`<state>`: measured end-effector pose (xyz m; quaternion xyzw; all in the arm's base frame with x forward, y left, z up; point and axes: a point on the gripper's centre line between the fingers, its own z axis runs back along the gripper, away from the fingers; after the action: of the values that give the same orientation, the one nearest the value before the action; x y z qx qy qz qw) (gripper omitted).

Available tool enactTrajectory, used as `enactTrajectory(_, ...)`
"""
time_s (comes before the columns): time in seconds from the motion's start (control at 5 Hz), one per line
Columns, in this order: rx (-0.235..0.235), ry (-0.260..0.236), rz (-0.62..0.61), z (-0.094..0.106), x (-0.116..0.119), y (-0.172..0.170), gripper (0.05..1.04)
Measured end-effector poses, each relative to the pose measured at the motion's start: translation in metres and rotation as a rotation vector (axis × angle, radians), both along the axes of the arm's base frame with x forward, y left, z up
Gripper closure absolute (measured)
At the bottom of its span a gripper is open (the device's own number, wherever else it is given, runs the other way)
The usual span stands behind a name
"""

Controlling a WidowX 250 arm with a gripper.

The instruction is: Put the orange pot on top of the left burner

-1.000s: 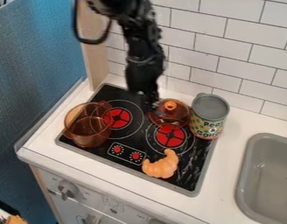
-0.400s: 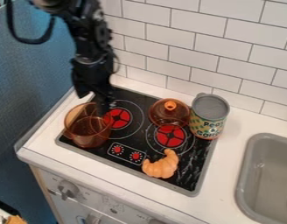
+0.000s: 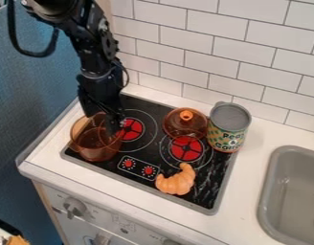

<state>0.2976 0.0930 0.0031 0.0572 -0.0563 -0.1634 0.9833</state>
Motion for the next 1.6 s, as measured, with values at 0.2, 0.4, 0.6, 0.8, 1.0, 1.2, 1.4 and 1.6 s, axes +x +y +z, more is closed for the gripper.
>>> enactTrajectory(0.2, -0.027, 0.020, -0.046, -0.015, 0.002, -0.012, 0.082)
enactTrajectory(0.4, 0.008, 0.105, -0.039, -0.032, 0.005, -0.008, 0.083)
enactTrajectory(0.6, 0.002, 0.146, -0.050, -0.045, 0.005, -0.008, 0.083)
enactTrajectory(0.8, -0.005, 0.185, -0.054, -0.057, 0.002, -0.012, 0.124)
enactTrajectory(1.0, 0.011, 0.175, -0.055, -0.059, 0.002, -0.015, 0.405)
enactTrajectory(1.2, 0.006, 0.163, -0.042, -0.063, -0.001, -0.017, 0.711)
enactTrajectory(1.4, 0.000, 0.153, -0.028, -0.063, -0.001, -0.012, 0.923)
enactTrajectory(1.6, 0.021, 0.139, -0.056, -0.057, 0.001, -0.012, 0.994)
